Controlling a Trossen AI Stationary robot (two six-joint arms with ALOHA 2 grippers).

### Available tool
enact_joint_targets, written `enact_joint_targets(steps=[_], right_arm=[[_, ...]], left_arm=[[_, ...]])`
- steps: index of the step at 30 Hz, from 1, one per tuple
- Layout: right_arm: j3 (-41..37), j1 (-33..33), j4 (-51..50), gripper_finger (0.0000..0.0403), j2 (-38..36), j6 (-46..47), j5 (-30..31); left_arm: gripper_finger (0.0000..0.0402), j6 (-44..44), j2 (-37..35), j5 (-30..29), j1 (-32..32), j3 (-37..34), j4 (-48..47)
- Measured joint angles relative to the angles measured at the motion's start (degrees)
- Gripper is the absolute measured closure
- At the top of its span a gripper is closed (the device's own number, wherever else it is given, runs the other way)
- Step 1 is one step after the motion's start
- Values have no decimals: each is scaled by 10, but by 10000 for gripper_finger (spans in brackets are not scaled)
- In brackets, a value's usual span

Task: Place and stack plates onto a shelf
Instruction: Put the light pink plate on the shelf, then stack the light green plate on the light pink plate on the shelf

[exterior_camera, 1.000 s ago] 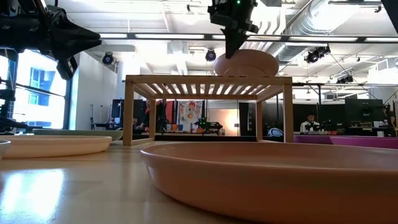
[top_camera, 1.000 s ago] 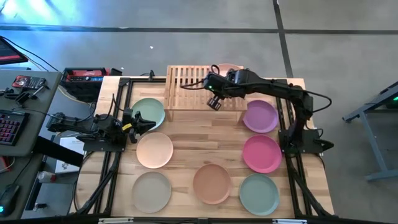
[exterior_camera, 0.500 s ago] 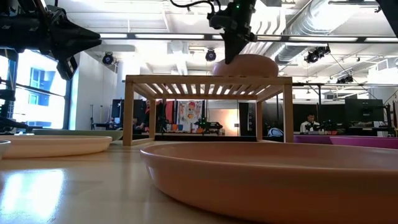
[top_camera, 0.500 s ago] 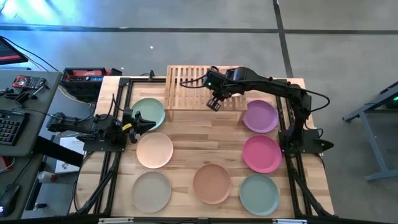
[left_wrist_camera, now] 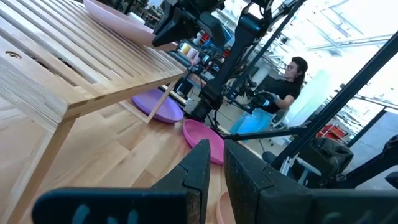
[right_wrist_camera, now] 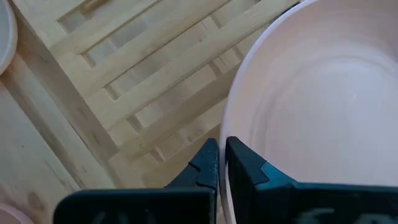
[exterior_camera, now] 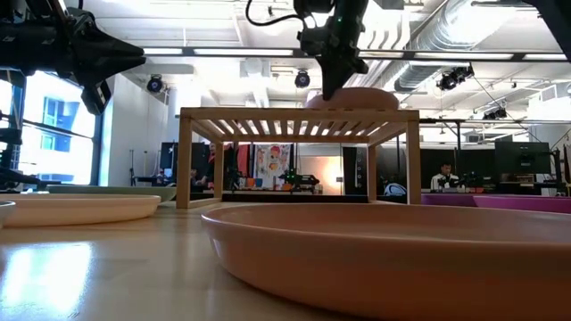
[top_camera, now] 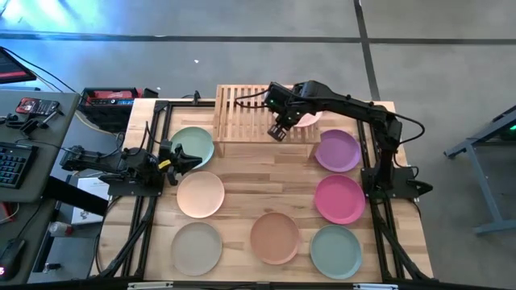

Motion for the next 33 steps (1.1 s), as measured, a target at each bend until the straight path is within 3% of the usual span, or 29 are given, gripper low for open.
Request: enact_joint_targets(steps=[7, 17, 25, 33], right_arm=[[0, 0, -3, 398, 0, -9, -16], [0, 0, 0, 329, 0, -18, -13], [41, 0, 7, 318, 1, -44, -15], [143, 0, 0, 318, 1, -63, -15]], left_arm=[[367, 0, 0, 0, 0, 0, 0], [367, 0, 0, 0, 0, 0, 0], [367, -30, 0, 3, 0, 0, -5], [367, -61, 23, 1, 0, 98, -219]])
